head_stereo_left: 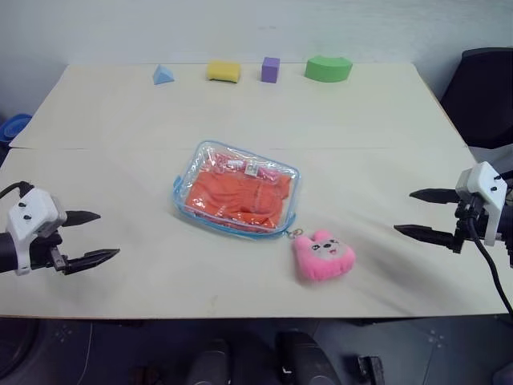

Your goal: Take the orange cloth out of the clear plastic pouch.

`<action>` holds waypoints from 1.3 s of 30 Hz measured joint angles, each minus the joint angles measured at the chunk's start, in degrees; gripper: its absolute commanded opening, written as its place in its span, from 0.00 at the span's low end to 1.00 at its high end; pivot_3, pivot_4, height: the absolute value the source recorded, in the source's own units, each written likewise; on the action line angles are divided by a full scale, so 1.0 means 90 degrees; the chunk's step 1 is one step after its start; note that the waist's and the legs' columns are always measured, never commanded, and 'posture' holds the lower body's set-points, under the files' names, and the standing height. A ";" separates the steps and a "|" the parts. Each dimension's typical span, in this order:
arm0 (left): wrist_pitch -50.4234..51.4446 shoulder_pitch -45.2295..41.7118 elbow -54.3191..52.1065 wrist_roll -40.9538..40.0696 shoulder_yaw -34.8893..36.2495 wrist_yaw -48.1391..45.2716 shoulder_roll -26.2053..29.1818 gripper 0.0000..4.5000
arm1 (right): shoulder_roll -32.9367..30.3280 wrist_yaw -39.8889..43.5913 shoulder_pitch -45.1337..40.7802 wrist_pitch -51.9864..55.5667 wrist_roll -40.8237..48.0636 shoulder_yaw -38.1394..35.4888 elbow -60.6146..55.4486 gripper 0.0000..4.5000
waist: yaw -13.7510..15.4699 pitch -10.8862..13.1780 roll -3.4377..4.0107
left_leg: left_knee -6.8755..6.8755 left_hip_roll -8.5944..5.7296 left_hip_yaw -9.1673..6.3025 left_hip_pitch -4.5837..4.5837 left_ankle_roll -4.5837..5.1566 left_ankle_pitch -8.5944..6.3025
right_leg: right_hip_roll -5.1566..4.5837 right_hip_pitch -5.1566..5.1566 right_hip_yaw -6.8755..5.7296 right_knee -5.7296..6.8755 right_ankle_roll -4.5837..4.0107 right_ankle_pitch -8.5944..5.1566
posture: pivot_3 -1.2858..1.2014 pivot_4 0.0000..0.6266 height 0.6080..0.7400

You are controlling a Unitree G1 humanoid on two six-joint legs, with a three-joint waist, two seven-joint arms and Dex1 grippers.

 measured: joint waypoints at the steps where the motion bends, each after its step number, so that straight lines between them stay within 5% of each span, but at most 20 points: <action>1: 0.0126 -0.0043 -0.0042 -0.0079 0.0000 0.0021 -0.0033 1.00 | 0.0000 -0.0016 0.0001 0.0092 0.0049 0.0000 -0.0040 1.00 | 0.0005 0.0000 0.0000 | 0.0003 0.0000 0.0000 0.0000 0.0000 0.0000 | 0.0000 0.0001 0.0000 0.0001 0.0000 0.0000 | 0.52 0.24 1.00; 10: 0.1044 -0.0788 -0.0729 -0.0850 -0.0154 0.0348 -0.0273 1.00 | 0.0233 -0.0353 -0.0268 0.0346 0.0111 0.0051 -0.0379 1.00 | 0.0004 0.0000 -0.0001 | 0.0023 0.0000 -0.0002 -0.0001 0.0001 -0.0001 | 0.0001 0.0005 0.0000 0.0011 0.0001 0.0001 | 0.52 0.24 1.00; 17: 0.1924 -0.2457 -0.1216 -0.1711 -0.1029 0.0783 -0.0508 1.00 | 0.1957 -0.1458 -0.2486 0.0531 -0.0372 0.1551 -0.0522 1.00 | -0.0057 -0.0001 -0.0001 | 0.0045 0.0000 -0.0004 -0.0009 -0.0039 0.0019 | 0.0014 -0.0006 0.0003 0.0035 0.0002 0.0001 | 0.52 0.24 1.00; 21: 0.1842 -0.3111 -0.1079 -0.1517 -0.1885 0.0874 -0.0702 1.00 | 0.3268 -0.1877 -0.3563 0.0320 -0.1100 0.2771 0.0151 1.00 | -0.0069 -0.0001 -0.0002 | 0.0052 0.0000 -0.0003 -0.0021 -0.0051 0.0026 | 0.0018 -0.0016 0.0003 0.0060 0.0002 0.0001 | 0.52 0.24 1.00; 30: 0.1363 -0.3336 -0.0680 -0.1014 -0.2508 0.0832 -0.0849 1.00 | 0.4592 -0.2563 -0.4696 -0.1305 -0.2971 0.4020 0.3241 1.00 | -0.0081 -0.0007 -0.0012 | 0.0081 -0.0003 -0.0004 -0.0057 -0.0049 0.0025 | 0.0012 -0.0040 -0.0001 0.0072 0.0004 0.0002 | 0.52 0.24 1.00; 33: 0.1344 -0.3333 -0.0682 -0.1008 -0.2515 0.0842 -0.0875 1.00 | 0.4672 -0.2652 -0.4869 -0.1492 -0.3111 0.4016 0.3559 0.89 | -0.0124 -0.0007 -0.0012 | 0.0084 -0.0003 -0.0008 -0.0057 -0.0050 0.0025 | 0.0012 -0.0041 -0.0001 0.0083 0.0004 0.0002 | 0.52 0.24 1.00; 39: 0.1229 -0.3134 -0.0727 -0.0993 -0.2502 0.0944 -0.0971 1.00 | 0.4924 -0.2524 -0.5082 -0.1861 -0.3146 0.3791 0.4395 0.45 | -0.0179 -0.0009 -0.0016 | 0.0084 -0.0002 -0.0008 -0.0054 -0.0052 0.0026 | 0.0014 -0.0041 -0.0001 0.0090 0.0004 0.0002 | 0.52 0.24 1.00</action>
